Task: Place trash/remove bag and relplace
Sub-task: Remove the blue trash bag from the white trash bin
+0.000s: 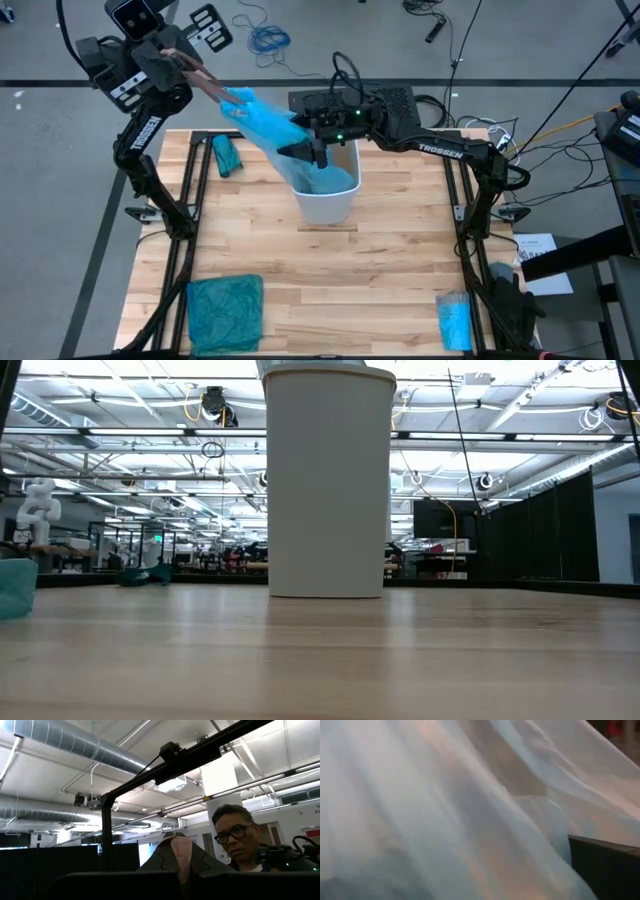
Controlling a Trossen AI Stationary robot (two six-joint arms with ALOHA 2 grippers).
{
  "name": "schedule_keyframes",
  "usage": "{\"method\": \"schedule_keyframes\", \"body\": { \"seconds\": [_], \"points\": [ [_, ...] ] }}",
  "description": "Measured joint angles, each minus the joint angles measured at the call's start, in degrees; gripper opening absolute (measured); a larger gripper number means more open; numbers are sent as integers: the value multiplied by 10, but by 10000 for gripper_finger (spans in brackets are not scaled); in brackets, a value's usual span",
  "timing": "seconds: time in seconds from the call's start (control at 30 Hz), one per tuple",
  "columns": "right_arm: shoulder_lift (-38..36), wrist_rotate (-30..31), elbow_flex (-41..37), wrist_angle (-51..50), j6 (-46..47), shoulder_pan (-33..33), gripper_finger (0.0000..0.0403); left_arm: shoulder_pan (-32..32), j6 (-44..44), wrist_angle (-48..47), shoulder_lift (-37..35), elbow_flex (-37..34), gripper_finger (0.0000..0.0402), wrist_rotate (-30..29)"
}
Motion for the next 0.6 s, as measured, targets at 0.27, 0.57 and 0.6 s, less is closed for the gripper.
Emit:
{"method": "schedule_keyframes", "body": {
  "seconds": [0.27,0.57,0.6],
  "points": [
    [-29,-47,0,56,25,5,345,0,4,-4,0,0,0,8],
    [-84,-45,0,36,5,4,345,6,40,-45,0,0,0,8],
    [-91,-44,0,24,0,4,345,10,41,-54,0,0,0,8]
  ]
}}
